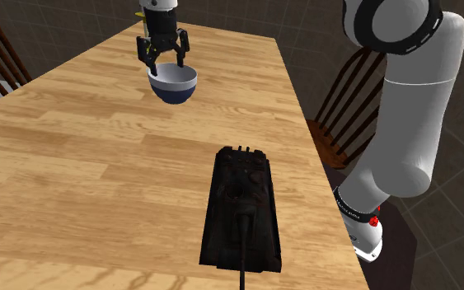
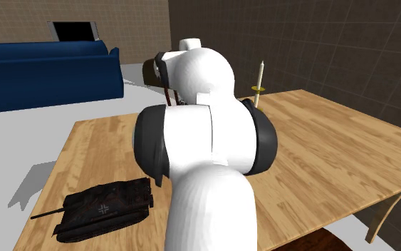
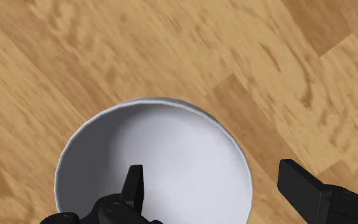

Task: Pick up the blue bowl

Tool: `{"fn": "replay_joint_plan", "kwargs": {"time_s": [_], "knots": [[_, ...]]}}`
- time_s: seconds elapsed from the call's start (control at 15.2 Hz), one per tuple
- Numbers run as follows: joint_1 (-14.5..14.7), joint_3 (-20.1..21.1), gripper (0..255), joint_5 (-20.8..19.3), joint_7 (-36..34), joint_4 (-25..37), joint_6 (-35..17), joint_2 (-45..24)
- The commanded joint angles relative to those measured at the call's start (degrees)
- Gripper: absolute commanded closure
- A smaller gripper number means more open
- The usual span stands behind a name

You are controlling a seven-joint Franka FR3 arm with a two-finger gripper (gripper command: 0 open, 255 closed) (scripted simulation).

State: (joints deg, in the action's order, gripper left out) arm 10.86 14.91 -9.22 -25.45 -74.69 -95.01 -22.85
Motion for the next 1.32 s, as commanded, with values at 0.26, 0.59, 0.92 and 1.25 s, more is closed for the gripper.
{"fn": "replay_joint_plan", "kwargs": {"time_s": [0.26,0.59,0.92,1.25], "knots": [[3.94,-0.53,0,-2.97,-1.12,16.00,4.23,-12.68],[3.31,-0.48,0,-2.89,-1.58,10.70,-0.16,-11.84],[3.33,-0.50,255,-2.94,-1.63,10.56,-0.52,-12.07],[3.35,-0.50,255,-2.94,-1.64,10.59,-0.50,-12.08]]}}
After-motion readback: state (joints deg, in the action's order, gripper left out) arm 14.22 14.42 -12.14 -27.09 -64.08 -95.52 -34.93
